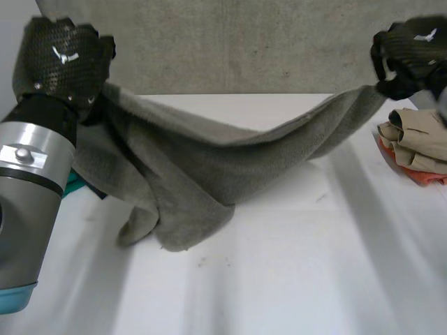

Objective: Fold the laundry.

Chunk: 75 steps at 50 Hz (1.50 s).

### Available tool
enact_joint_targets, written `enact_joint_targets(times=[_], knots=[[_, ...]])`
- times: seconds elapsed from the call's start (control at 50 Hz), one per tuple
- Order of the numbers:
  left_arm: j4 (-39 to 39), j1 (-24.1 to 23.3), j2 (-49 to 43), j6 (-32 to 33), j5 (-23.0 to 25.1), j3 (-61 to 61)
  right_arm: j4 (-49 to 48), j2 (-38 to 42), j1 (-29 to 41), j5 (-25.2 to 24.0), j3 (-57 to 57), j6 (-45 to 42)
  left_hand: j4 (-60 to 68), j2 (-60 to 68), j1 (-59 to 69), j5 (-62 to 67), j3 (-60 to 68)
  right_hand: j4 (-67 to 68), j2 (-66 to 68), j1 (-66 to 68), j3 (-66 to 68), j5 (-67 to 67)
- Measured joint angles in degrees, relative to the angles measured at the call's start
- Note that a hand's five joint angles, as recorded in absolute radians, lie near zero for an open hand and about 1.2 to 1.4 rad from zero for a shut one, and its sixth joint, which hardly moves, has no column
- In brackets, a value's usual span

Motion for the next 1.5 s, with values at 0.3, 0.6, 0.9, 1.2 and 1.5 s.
enact_joint_targets(times=[0.3, 0.6, 0.9, 1.2, 1.5], knots=[[-4.3, 5.3, -24.1, 0.1, 1.7, 6.4, 23.4, 1.8, 2.5, 6.0, -0.1, -27.9, 0.0, 0.0, 0.0, 0.0, 0.0, 0.0, 0.0, 0.0, 0.0, 0.0], [-4.4, 5.2, -40.9, 1.2, 3.6, 26.9, 6.0, 16.5, 5.9, 10.0, -5.6, -14.5, 0.0, 0.0, 0.0, 0.0, 0.0, -44.2, -44.3, -36.8, -44.3, -42.5], [-4.0, 2.2, -29.7, 1.3, 3.7, 13.0, 15.3, 21.7, 5.8, 0.4, -10.6, -11.6, 0.0, 0.0, 0.0, 0.0, 0.0, -46.7, -45.1, -38.0, -46.0, -44.7], [-3.6, 2.3, -22.2, 1.3, 3.5, 5.2, 19.5, 36.1, 6.3, -5.1, -18.1, -11.5, 0.0, 0.0, 0.0, 0.0, 0.0, -44.6, -44.4, -36.8, -44.5, -42.1], [-3.7, 2.9, -20.9, 1.4, 3.3, 4.3, 20.2, 33.3, 6.0, -3.2, -16.1, -12.8, 0.0, 0.0, 0.0, 0.0, 0.0, -0.1, 0.0, -0.3, -0.1, 0.3]])
